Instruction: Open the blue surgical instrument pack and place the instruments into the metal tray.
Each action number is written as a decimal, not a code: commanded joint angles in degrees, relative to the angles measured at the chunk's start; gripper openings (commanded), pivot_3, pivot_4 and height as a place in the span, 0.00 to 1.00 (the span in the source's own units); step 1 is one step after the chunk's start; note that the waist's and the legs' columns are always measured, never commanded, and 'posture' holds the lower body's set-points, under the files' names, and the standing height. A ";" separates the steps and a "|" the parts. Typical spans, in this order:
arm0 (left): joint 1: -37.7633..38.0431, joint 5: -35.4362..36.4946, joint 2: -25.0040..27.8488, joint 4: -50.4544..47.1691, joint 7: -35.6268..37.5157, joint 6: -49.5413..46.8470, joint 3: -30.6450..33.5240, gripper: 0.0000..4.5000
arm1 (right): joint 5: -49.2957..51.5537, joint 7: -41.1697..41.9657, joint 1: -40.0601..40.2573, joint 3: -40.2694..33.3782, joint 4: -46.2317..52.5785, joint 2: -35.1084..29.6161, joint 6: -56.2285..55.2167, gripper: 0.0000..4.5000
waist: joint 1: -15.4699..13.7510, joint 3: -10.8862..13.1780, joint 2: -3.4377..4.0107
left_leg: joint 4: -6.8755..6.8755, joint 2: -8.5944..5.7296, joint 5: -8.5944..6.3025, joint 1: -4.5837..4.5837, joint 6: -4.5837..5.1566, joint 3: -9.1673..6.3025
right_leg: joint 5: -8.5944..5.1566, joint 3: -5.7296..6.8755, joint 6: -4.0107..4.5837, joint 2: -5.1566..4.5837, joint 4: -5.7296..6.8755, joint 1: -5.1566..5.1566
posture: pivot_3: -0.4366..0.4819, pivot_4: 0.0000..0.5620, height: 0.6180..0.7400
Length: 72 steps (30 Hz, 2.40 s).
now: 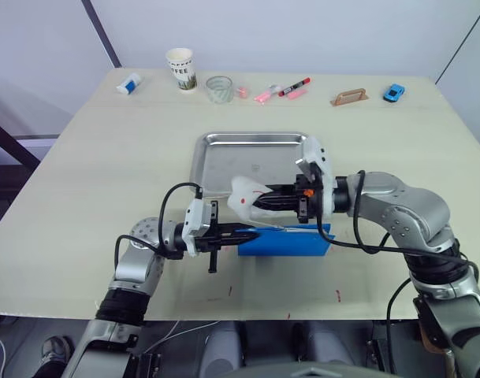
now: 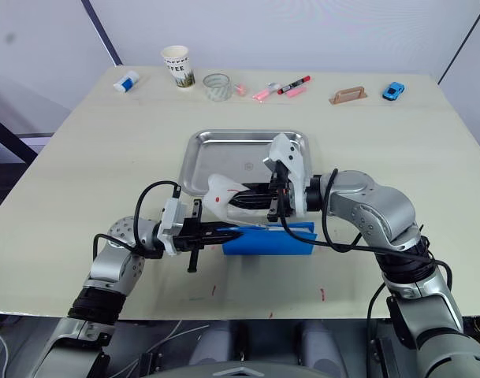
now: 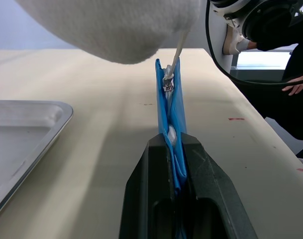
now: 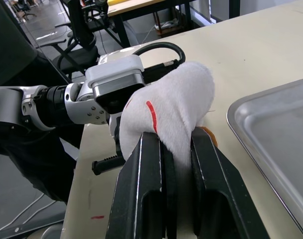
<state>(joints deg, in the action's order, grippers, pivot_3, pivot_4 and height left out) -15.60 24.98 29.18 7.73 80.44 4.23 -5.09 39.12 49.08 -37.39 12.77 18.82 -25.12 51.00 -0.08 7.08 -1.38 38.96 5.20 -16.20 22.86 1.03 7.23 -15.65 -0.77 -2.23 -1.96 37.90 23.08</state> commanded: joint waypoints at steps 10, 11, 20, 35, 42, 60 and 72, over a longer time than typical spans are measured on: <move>-0.82 -1.35 -0.32 0.60 -1.39 -0.17 -0.75 0.00 | -0.94 6.78 5.80 2.86 10.24 -9.57 -3.94 0.00 | -0.10 0.00 -0.01 | 0.00 0.00 -0.12 -0.02 0.21 0.00 | 0.00 -0.01 0.00 -0.01 -0.01 0.00 | 0.48 0.27 1.00; -1.03 -1.40 -0.33 0.65 -1.37 -0.23 -0.84 0.00 | -1.27 7.35 5.48 3.62 9.96 -9.43 -4.35 0.00 | -0.09 0.00 0.00 | 0.00 0.00 -0.12 -0.02 0.21 0.00 | 0.00 -0.01 0.00 -0.01 -0.01 0.00 | 0.48 0.27 1.00; -1.15 -1.89 -0.27 0.11 -1.32 -0.28 -1.54 0.00 | -2.77 7.62 -0.18 4.45 5.02 -3.08 -6.81 0.00 | -0.68 0.00 0.00 | 0.02 -0.01 -0.12 -0.01 0.21 0.00 | 0.00 -0.01 0.00 0.00 0.01 0.01 | 0.48 0.27 1.00; -0.99 -1.76 -0.08 -0.79 -2.19 -1.01 -1.81 0.00 | -11.60 19.50 -3.28 13.04 -0.26 -4.33 -14.21 0.00 | -0.76 0.00 0.00 | 0.02 -0.01 -0.11 0.00 0.20 0.00 | 0.00 0.01 0.00 -0.01 0.00 0.01 | 0.48 0.27 1.00; -0.71 -1.84 0.15 -1.17 -2.02 -1.34 -1.92 0.00 | -14.91 23.01 -5.13 14.38 -1.98 -4.10 -18.07 0.60 | -0.76 0.00 0.00 | 0.03 -0.02 -0.11 0.00 0.19 0.00 | 0.00 0.02 0.01 -0.01 0.00 0.01 | 0.48 0.27 1.00; -1.46 -0.79 0.47 0.44 -0.18 0.53 -0.81 0.00 | -8.62 15.59 21.43 -11.24 7.95 -17.64 -18.40 0.98 | -0.83 0.00 -0.02 | 0.01 -0.02 -0.12 -0.01 0.21 -0.05 | -0.01 0.03 0.01 -0.01 -0.02 -0.02 | 0.48 0.27 1.00; -2.15 -1.02 0.42 1.99 1.06 2.12 -0.45 0.00 | -11.86 13.96 26.19 -10.55 -2.86 -12.90 -27.89 0.98 | -0.64 0.00 -0.02 | 0.03 -0.04 -0.12 -0.03 0.21 -0.05 | 0.00 -0.09 0.00 0.05 -0.04 -0.04 | 0.48 0.27 1.00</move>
<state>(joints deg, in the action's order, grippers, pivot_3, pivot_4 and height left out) -17.49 24.37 29.14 9.61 81.20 5.66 -5.90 27.25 62.38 -10.27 2.16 16.46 -38.08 24.96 -0.71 7.08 -1.40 38.99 5.16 -16.32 22.83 1.24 7.19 -15.65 -0.87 -2.23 -1.91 37.86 23.04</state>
